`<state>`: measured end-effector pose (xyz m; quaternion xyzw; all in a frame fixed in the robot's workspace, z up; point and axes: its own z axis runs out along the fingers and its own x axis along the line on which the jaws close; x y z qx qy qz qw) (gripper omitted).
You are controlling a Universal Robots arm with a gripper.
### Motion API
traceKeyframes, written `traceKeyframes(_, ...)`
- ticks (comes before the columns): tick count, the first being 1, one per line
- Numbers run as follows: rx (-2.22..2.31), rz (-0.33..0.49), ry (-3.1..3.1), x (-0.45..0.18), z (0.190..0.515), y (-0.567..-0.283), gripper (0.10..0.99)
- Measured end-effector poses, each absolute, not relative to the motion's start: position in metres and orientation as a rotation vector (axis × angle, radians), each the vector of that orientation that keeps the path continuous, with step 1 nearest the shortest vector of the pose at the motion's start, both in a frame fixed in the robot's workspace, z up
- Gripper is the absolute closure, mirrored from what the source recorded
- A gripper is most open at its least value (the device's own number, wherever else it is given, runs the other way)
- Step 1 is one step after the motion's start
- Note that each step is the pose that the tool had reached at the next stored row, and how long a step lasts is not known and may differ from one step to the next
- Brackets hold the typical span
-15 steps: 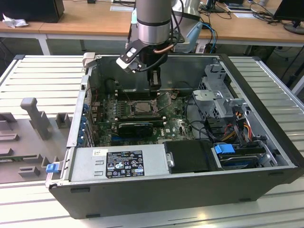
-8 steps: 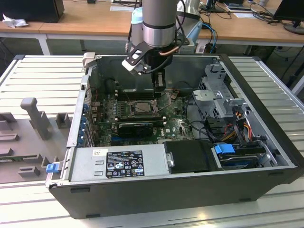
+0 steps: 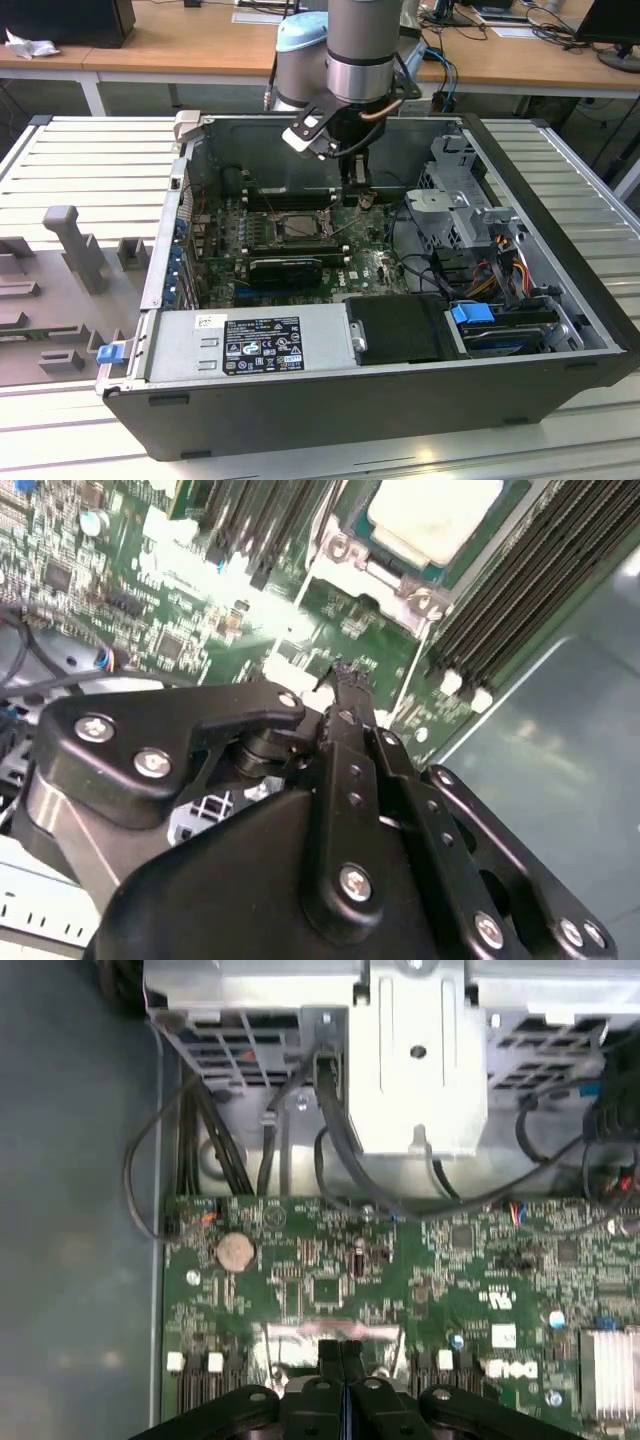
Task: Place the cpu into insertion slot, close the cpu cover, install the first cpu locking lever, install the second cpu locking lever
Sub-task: 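Close the cpu cover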
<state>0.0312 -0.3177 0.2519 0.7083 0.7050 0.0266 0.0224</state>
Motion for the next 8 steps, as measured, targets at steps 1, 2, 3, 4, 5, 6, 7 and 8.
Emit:
traceKeyframes(1,2.194,0.082,2.184,0.035,0.252,-0.317,0.980)
traceKeyframes(2,2.194,0.082,2.184,0.038,0.252,-0.317,0.980)
traceKeyframes(3,2.194,0.082,2.184,0.042,0.252,-0.317,0.980)
traceKeyframes(4,2.195,0.081,2.184,0.046,0.252,-0.317,0.980)
traceKeyframes(5,2.195,0.080,2.185,0.052,0.252,-0.317,0.980)
traceKeyframes(6,2.196,0.078,2.186,0.058,0.252,-0.317,0.980)
traceKeyframes(7,2.197,0.076,2.187,0.061,0.252,-0.317,0.980)
traceKeyframes(8,2.197,0.075,2.188,0.062,0.251,-0.317,0.980)
